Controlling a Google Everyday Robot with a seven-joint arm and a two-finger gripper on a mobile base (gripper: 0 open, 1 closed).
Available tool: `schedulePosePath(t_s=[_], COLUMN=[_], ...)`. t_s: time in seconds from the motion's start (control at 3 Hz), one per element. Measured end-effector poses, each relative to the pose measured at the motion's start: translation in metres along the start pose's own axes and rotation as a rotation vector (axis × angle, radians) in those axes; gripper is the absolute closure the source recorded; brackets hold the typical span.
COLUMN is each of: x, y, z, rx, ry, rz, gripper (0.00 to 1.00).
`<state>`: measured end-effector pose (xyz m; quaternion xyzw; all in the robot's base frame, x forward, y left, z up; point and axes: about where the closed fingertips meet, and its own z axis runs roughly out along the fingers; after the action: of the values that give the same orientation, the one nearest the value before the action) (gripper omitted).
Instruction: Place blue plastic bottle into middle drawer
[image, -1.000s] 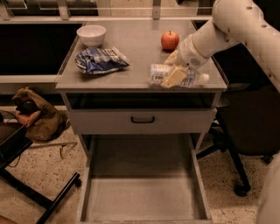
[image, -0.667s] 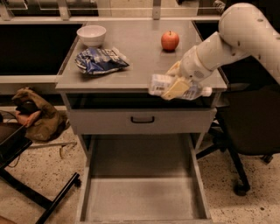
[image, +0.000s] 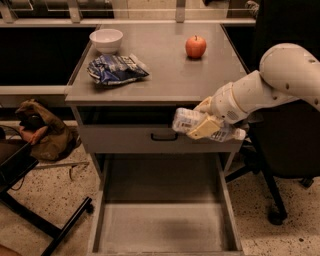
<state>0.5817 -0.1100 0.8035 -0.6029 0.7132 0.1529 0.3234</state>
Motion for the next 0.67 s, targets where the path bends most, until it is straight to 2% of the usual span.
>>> schedulePosePath(t_s=[0.33,0.67], x=[0.017,0.045], y=[0.017,0.052], z=[0.010,0.022], rx=[-0.017,-0.024], ry=[0.002,-0.007], rz=[0.029,0.078], gripper=[1.00,1.00])
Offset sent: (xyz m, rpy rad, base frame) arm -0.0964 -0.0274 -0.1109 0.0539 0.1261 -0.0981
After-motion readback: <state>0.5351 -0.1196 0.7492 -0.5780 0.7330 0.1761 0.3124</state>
